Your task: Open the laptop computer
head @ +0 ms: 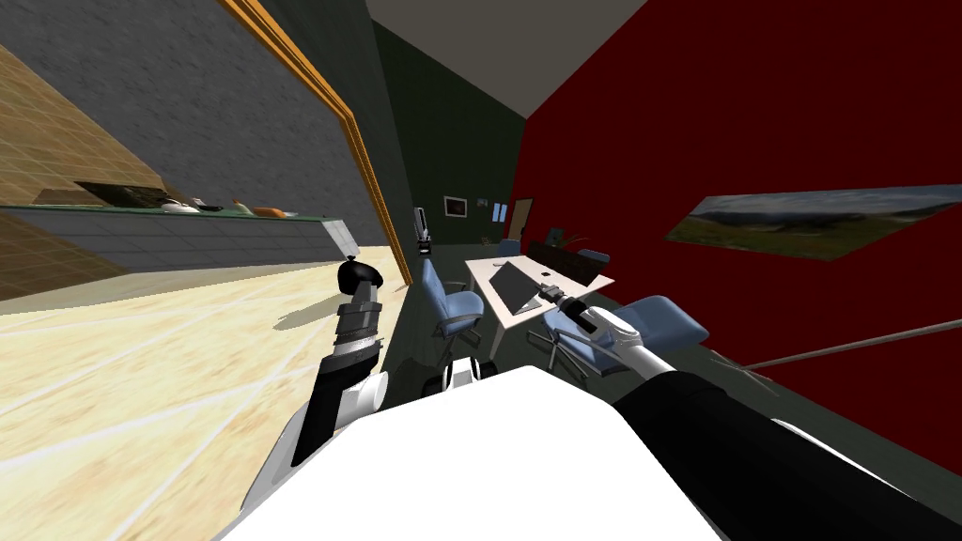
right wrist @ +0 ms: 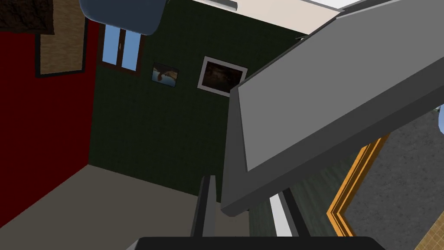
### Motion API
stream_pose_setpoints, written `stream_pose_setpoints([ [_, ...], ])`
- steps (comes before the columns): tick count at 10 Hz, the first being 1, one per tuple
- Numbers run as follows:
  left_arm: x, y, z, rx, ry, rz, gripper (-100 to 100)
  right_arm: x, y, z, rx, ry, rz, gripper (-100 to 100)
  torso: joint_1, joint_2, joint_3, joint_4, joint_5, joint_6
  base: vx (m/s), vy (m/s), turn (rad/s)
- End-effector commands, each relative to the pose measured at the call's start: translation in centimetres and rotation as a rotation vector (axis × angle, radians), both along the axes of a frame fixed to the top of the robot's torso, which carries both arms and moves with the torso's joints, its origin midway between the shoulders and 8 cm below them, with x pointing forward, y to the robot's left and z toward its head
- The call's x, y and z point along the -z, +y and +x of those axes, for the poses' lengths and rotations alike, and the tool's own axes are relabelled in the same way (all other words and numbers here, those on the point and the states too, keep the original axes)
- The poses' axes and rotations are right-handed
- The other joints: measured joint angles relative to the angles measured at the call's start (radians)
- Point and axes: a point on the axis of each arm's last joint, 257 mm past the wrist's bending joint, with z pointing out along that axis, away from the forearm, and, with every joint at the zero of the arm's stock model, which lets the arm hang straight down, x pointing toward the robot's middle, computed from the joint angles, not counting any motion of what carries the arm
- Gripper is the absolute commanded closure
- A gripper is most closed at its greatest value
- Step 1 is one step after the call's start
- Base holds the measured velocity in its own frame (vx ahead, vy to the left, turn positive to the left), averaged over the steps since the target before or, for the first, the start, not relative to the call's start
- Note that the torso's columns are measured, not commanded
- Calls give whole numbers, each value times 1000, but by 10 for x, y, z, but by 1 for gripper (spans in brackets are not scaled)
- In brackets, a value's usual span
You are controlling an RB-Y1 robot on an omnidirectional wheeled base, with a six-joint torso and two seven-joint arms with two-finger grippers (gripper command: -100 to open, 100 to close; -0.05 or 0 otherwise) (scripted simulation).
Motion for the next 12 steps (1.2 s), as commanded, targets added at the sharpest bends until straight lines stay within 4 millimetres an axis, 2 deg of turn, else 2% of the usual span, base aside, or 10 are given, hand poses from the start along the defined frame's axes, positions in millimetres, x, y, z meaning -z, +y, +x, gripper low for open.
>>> stream_pose_setpoints([
  [1,0,0,0,0,0,0,0,18,-1,-2,16,17,91,100,3,1,0,2,4,1,-20,-73,67],
  [8,0,0,0,0,0,0,0,86,8,-12,73,78,422,100,3,-3,-2,1,2,-2,-22,-128,93],
  [9,0,0,0,0,0,0,0,63,-2,-10,71,65,392,-100,5,-2,-2,2,4,-1,0,-38,-35],
  [12,0,0,0,0,0,0,0,46,-5,-9,63,66,391,-100,7,5,2,6,8,2,20,40,-40],
])
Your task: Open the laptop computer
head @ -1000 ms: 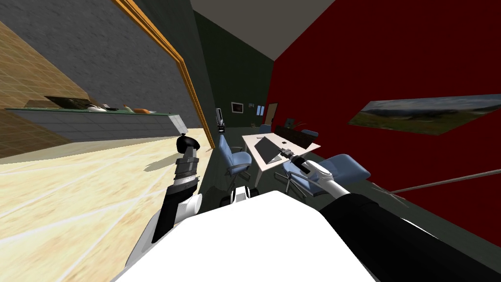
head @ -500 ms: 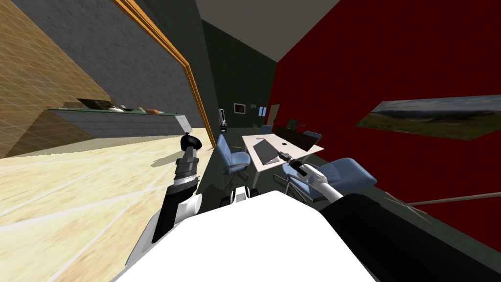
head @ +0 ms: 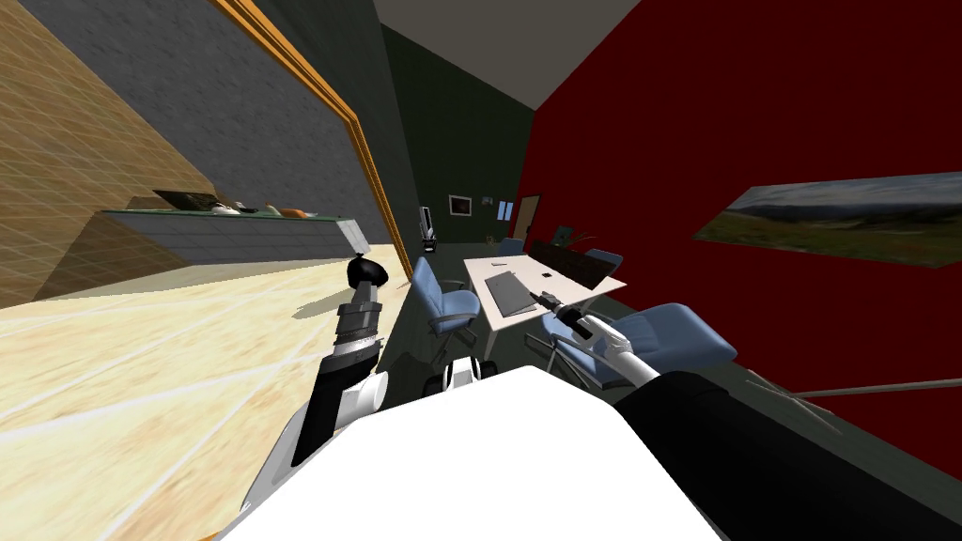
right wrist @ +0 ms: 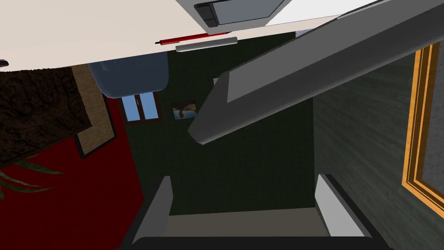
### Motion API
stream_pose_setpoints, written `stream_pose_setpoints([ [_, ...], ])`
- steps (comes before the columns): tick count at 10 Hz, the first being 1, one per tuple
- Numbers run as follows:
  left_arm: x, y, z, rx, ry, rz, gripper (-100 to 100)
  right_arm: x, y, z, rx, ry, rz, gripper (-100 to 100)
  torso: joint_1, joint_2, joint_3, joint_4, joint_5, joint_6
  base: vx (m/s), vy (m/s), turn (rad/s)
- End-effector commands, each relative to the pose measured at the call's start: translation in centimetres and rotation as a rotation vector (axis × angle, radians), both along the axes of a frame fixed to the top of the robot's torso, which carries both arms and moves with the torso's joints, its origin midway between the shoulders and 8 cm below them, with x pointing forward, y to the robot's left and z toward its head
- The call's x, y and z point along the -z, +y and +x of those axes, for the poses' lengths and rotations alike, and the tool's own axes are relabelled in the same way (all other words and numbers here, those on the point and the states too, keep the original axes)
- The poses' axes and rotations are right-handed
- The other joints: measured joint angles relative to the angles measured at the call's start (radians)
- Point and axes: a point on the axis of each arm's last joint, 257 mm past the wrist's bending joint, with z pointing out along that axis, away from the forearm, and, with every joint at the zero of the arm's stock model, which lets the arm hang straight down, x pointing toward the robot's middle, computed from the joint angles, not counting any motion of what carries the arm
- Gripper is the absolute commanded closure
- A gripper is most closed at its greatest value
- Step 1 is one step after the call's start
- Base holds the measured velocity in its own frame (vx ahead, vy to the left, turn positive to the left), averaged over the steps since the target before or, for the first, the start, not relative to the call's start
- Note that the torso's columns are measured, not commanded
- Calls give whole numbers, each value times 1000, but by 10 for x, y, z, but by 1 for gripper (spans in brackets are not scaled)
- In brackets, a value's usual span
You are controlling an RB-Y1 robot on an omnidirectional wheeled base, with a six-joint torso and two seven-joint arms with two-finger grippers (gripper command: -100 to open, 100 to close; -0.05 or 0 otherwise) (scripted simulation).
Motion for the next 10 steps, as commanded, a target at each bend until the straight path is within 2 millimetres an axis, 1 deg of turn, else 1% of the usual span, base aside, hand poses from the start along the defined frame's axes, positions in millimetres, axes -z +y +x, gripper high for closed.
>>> stream_pose_setpoints([
  [1,0,0,0,0,0,0,0,-21,-3,2,-10,0,1,-100,-3,1,1,0,-1,0,14,38,-56],
  [3,0,0,0,0,0,0,0,-32,-3,3,-17,0,2,-100,-7,1,0,0,-2,0,9,25,-38],
  [4,0,0,0,0,0,0,0,-29,-3,2,-16,0,0,-100,-6,0,0,0,-2,0,3,7,-6],
  [5,0,0,0,0,0,0,0,-30,-3,2,-15,0,2,0,-6,0,0,0,-2,0,0,0,0],
  [10,0,0,0,0,0,0,0,-30,-3,2,-15,0,1,0,-5,0,0,0,-1,0,0,0,0],
])
